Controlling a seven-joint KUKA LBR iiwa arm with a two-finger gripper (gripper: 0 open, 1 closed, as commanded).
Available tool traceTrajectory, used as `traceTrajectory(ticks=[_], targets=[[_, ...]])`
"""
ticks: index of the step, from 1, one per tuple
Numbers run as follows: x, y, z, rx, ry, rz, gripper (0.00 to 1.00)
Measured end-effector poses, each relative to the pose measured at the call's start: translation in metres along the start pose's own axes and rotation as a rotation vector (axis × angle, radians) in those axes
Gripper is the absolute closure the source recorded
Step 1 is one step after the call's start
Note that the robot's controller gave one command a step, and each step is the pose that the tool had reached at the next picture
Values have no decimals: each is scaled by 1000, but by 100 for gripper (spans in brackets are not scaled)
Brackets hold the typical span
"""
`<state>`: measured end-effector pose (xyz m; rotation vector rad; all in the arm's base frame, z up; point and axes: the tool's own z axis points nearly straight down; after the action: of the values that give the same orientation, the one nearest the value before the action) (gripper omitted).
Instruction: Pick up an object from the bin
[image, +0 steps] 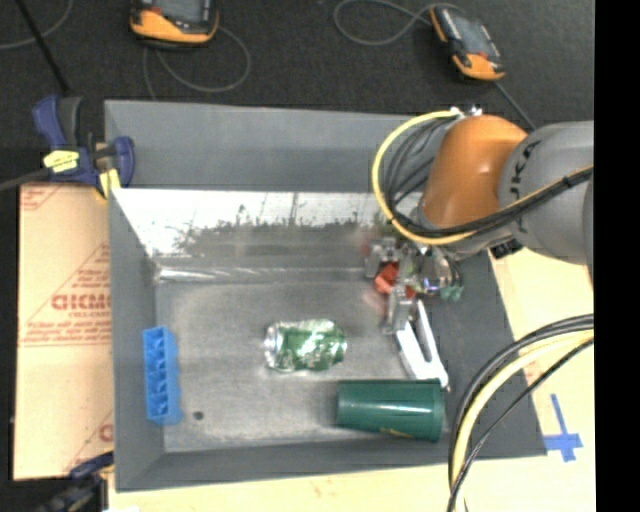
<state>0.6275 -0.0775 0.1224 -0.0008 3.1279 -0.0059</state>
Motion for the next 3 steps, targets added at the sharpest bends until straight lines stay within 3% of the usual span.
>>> traceTrajectory(ticks=[1,2,3], targets=[[1,8,31,-10,15,36,0],[34,1,37,-1,4,57,0],[54,34,45,-3,14,110,0]])
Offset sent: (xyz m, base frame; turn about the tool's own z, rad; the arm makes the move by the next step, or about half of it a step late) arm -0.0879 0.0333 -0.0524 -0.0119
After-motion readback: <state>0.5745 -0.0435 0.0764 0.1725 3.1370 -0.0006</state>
